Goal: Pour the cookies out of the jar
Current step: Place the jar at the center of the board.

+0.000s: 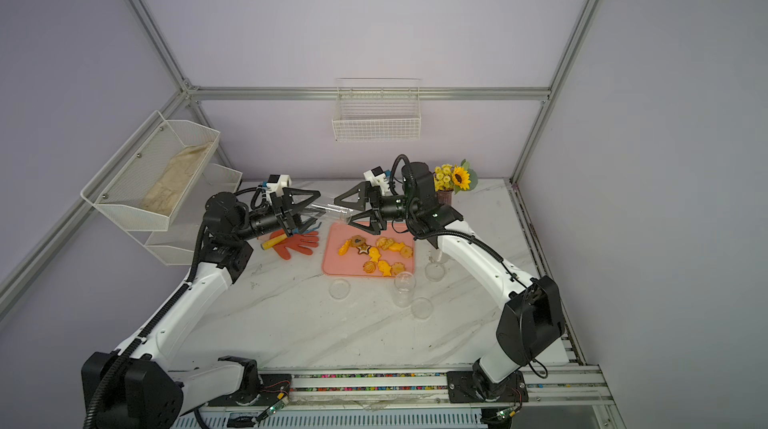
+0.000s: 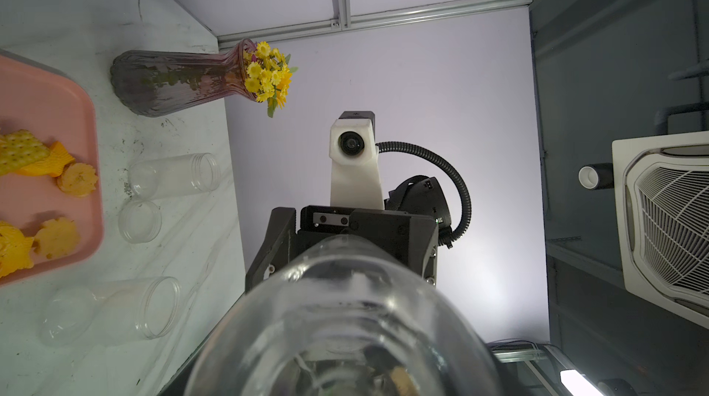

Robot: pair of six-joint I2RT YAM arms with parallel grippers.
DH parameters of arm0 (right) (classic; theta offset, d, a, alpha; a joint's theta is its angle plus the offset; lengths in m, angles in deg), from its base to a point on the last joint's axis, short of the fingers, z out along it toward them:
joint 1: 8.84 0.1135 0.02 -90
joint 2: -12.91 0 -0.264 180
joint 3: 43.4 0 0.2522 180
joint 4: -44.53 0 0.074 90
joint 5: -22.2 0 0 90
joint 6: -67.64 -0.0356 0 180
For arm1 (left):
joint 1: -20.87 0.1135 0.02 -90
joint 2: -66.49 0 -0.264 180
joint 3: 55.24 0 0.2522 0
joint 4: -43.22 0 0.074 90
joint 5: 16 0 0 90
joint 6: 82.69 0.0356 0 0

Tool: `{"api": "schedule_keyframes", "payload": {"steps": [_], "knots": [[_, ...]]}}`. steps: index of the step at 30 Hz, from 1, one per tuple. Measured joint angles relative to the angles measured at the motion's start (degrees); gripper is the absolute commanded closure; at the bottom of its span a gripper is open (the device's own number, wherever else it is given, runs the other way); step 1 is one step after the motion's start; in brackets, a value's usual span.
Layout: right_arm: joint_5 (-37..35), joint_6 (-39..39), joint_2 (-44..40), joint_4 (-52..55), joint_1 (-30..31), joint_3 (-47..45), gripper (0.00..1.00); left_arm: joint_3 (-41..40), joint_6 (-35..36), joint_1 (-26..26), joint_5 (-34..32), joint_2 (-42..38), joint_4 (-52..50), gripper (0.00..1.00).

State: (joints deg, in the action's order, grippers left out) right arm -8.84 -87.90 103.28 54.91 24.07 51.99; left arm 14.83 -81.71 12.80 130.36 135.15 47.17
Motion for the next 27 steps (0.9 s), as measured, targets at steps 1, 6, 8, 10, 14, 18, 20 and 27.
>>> {"api": "schedule_keyframes", "payload": {"steps": [1,6,8,10,14,18,20,27], "knots": [[-0.04,-0.5,0.09,-1.01,0.26,0.0,0.06,-0.02,-0.11,-0.04,-0.07,0.0,0.31,0.34],[-0.07,-2.21,1.09,-4.0,1.09,0.0,0.13,-0.98,-0.52,-0.22,-0.26,-0.02,1.53,0.34],[-0.13,-2.6,1.51,-4.46,1.2,0.0,0.15,-1.51,-0.61,-0.24,-0.44,-0.02,1.55,0.34],[-0.2,-2.93,1.7,-4.79,1.25,0.0,0.18,-1.75,-0.66,-0.26,-0.63,-0.02,1.51,0.34],[-0.24,-3.23,1.81,-5.03,1.25,0.0,0.21,-1.79,-0.98,-0.26,-0.72,-0.02,1.57,0.34],[-0.28,-3.3,1.81,-5.01,1.25,0.0,0.23,-1.79,-1.01,-0.26,-0.92,-0.02,1.95,0.33],[-0.28,-3.34,1.81,-5.03,1.25,0.0,0.25,-1.79,-1.03,-0.26,-0.94,0.0,2.16,0.33],[-0.85,-3.48,1.81,-5.25,1.29,0.0,0.31,-1.79,-1.33,-0.26,-0.98,0.11,2.38,0.17]]}}
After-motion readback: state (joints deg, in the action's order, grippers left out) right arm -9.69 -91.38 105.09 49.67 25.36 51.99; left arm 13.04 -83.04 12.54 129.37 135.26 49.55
